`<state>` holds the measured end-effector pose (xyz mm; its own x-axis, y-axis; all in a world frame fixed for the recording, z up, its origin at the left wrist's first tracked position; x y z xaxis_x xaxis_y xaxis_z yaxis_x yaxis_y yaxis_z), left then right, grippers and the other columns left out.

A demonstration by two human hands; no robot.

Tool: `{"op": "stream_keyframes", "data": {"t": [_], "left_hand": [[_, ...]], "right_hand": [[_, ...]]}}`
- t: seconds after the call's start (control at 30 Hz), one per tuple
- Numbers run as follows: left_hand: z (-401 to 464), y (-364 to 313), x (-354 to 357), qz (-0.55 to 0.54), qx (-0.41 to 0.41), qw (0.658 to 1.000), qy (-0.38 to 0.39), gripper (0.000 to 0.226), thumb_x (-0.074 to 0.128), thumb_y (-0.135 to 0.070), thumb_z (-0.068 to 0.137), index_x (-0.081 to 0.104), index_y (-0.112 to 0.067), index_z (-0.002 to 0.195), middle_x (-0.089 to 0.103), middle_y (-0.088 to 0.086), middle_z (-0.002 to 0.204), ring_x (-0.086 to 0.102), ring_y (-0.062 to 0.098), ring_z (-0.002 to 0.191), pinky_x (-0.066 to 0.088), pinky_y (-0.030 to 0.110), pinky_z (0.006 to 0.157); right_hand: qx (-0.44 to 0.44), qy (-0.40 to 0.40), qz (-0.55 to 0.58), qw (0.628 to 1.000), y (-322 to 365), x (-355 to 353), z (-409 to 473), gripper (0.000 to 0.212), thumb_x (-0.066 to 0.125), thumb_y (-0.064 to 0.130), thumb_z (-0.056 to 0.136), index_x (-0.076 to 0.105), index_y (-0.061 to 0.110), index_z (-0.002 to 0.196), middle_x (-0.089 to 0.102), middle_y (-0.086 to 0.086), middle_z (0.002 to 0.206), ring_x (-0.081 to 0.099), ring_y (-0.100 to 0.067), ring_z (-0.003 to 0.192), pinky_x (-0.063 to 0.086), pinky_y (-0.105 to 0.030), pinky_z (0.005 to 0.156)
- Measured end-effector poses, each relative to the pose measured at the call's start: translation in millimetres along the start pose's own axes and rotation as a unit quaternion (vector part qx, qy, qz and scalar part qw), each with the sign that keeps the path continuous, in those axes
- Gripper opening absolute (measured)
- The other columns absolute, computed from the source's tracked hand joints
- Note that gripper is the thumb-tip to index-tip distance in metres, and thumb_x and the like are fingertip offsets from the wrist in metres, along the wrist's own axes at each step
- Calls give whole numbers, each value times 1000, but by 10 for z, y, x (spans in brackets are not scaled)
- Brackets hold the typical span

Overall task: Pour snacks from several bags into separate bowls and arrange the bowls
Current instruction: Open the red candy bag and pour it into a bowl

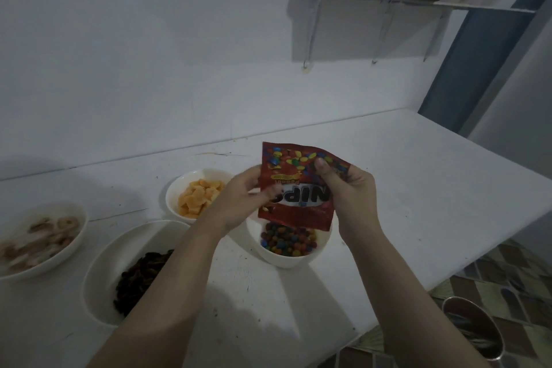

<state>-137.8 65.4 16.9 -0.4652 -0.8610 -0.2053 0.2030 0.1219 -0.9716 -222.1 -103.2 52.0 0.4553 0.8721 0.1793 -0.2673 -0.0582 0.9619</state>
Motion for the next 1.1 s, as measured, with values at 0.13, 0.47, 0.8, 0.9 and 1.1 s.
{"op": "stream_keyframes", "data": {"t": [0.13,0.47,0.8,0.9,1.1], "left_hand": [[44,-220,-25,-144,42,982,-117,13,64,-26,91,70,-21,101,76,1,97,72,21,93,58,37,81],[210,-157,434,-480,-39,867,-132,22,53,-23,98,63,-16,118,70,9,119,67,25,111,53,46,94],[475,-205,2403,-229,-105,964,82,15,59,-25,95,65,-24,108,72,-6,99,63,13,96,45,30,79],[500,-159,3148,-175,-125,965,147,11,58,-24,96,64,-22,106,66,-4,90,59,14,90,48,31,80],[662,-109,4607,-138,-172,955,200,14,55,-19,98,66,-18,105,68,1,97,61,15,85,51,29,77]], "right_hand": [[2,28,-39,999,-85,32,-21,6,74,25,87,77,23,91,79,-1,93,75,-20,89,61,-39,79],[55,-12,-62,996,-253,-451,-64,20,72,15,88,71,9,107,77,-7,102,73,-24,97,59,-44,88],[7,-305,17,952,-292,-2240,-498,19,54,20,101,61,36,109,77,5,99,75,-19,90,60,-32,65],[15,-367,25,930,-334,-2955,-584,22,53,20,101,60,29,121,76,1,103,75,-21,89,60,-35,65],[44,-471,-11,881,-477,-4598,-600,27,55,25,101,58,27,127,72,-2,115,70,-27,105,58,-56,86]]}}
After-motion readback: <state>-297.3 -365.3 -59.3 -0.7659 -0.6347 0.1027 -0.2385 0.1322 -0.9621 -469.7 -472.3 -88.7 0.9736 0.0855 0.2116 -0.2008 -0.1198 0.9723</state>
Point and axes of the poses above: each hand's wrist, its own z-axis towards the middle knuckle, its own x-axis out of the palm, y = z × x, the point moved 6 cm from there along z, towards the middle knuckle
